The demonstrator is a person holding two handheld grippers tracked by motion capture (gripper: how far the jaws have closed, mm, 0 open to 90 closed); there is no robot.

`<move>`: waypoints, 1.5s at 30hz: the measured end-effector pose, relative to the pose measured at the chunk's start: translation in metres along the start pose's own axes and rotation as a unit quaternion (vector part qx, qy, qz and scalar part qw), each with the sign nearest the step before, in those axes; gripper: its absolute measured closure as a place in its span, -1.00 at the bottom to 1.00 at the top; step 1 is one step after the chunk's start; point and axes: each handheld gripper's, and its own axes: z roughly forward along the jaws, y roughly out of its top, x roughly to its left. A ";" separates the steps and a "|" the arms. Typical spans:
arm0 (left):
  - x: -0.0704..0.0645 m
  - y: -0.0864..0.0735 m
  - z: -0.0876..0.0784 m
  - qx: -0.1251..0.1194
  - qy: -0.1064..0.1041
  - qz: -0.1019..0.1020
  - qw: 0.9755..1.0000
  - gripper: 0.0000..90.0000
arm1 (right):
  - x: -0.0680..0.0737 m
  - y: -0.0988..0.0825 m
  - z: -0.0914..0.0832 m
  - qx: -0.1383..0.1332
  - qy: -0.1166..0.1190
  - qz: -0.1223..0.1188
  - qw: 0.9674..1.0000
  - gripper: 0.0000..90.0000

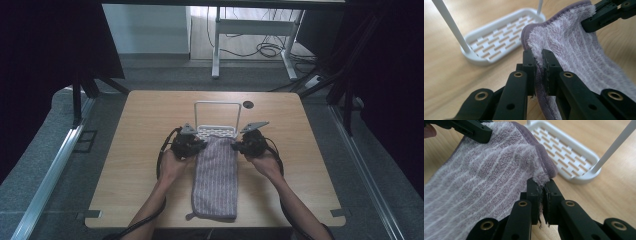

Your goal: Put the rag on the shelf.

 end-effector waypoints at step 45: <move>-0.009 0.112 -0.090 -0.127 0.051 0.072 0.988 0.82 | -0.012 0.112 -0.107 -0.124 -0.029 -0.029 0.991 0.89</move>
